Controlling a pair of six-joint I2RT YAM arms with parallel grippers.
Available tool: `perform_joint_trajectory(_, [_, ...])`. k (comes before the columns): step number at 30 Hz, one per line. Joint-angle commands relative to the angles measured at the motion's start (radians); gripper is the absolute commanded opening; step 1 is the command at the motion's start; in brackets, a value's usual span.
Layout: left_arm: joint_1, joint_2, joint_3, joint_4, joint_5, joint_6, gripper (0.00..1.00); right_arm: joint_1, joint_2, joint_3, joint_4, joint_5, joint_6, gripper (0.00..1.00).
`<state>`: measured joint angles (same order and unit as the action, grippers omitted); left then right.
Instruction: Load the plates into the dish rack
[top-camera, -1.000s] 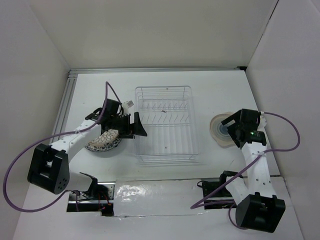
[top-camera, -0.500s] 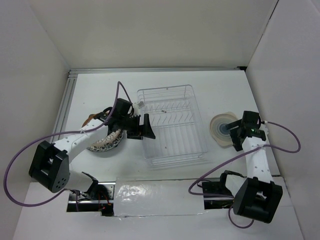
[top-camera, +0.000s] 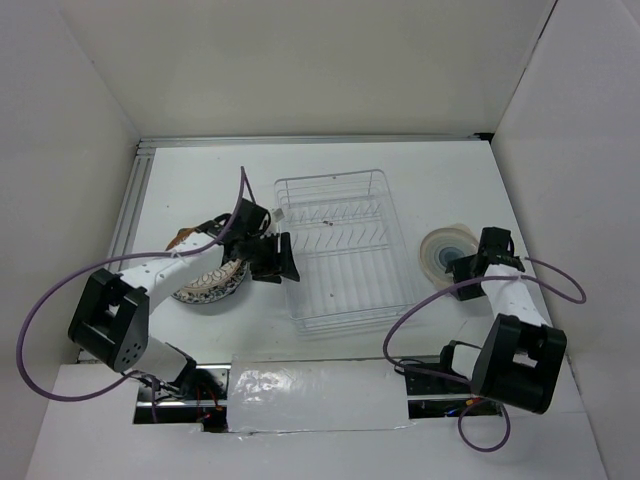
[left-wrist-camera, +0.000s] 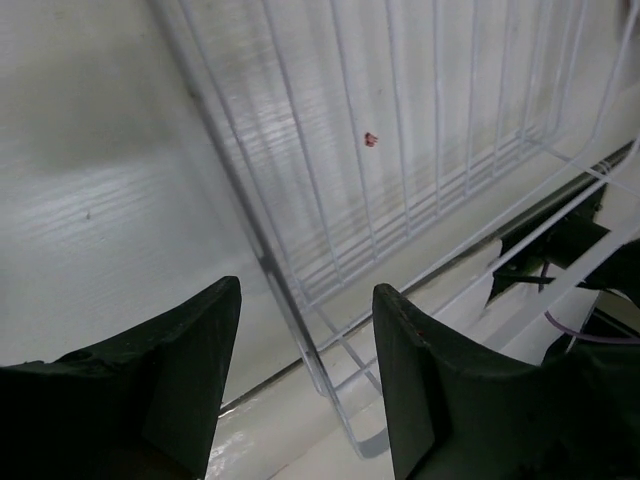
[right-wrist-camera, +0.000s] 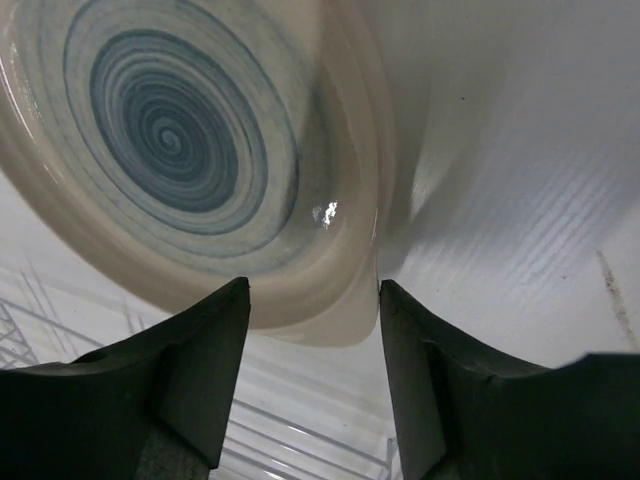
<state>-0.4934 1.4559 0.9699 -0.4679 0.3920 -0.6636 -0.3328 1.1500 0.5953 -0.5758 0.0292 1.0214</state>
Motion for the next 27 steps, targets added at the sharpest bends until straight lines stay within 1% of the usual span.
perform_joint_trajectory(1, [0.001, 0.009, 0.030, -0.046, -0.070, -0.021, 0.67, -0.006, 0.036, -0.009, 0.085, -0.025, 0.031, 0.59])
perform_joint_trajectory(3, [0.007, 0.008, 0.033, -0.066, -0.094, -0.025, 0.67, -0.005, 0.065, -0.011, 0.096, -0.047, 0.039, 0.59])
perform_joint_trajectory(4, [0.010, 0.004, 0.033, -0.069, -0.097, -0.027, 0.67, -0.005, 0.071, -0.009, 0.097, -0.051, 0.042, 0.53])
perform_joint_trajectory(5, [0.016, 0.000, 0.033, -0.077, -0.105, -0.027, 0.67, -0.006, 0.085, -0.012, 0.105, -0.061, 0.045, 0.42])
perform_joint_trajectory(7, [0.022, -0.005, 0.038, -0.084, -0.114, -0.024, 0.68, -0.005, 0.094, -0.022, 0.111, -0.061, 0.054, 0.38])
perform_joint_trajectory(14, [0.027, -0.012, 0.070, -0.120, -0.163, -0.007, 0.69, -0.006, 0.094, -0.043, 0.131, -0.054, 0.072, 0.37])
perform_joint_trajectory(15, [0.027, -0.017, 0.075, -0.121, -0.165, -0.004, 0.70, -0.006, 0.093, -0.045, 0.134, -0.051, 0.072, 0.28])
perform_joint_trajectory(16, [0.026, -0.020, 0.079, -0.123, -0.163, -0.002, 0.71, -0.005, 0.088, -0.046, 0.136, -0.049, 0.074, 0.27])
perform_joint_trajectory(17, [0.027, -0.025, 0.087, -0.121, -0.154, 0.004, 0.71, -0.006, 0.086, -0.049, 0.136, -0.046, 0.074, 0.24])
perform_joint_trajectory(18, [0.027, -0.034, 0.092, -0.126, -0.154, 0.005, 0.72, -0.006, 0.083, -0.051, 0.137, -0.046, 0.075, 0.14])
perform_joint_trajectory(19, [0.027, -0.038, 0.096, -0.130, -0.154, 0.004, 0.73, -0.006, 0.079, -0.051, 0.136, -0.043, 0.077, 0.12])
perform_joint_trajectory(20, [0.027, -0.046, 0.102, -0.133, -0.159, 0.009, 0.73, -0.005, 0.077, -0.054, 0.134, -0.043, 0.077, 0.00])
perform_joint_trajectory(23, [0.029, -0.049, 0.116, -0.156, -0.188, 0.016, 0.74, -0.005, 0.059, -0.058, 0.131, -0.037, 0.077, 0.00])
perform_joint_trajectory(27, [0.033, -0.063, 0.128, -0.169, -0.185, 0.024, 0.76, -0.005, -0.005, -0.080, 0.126, -0.032, 0.086, 0.00])
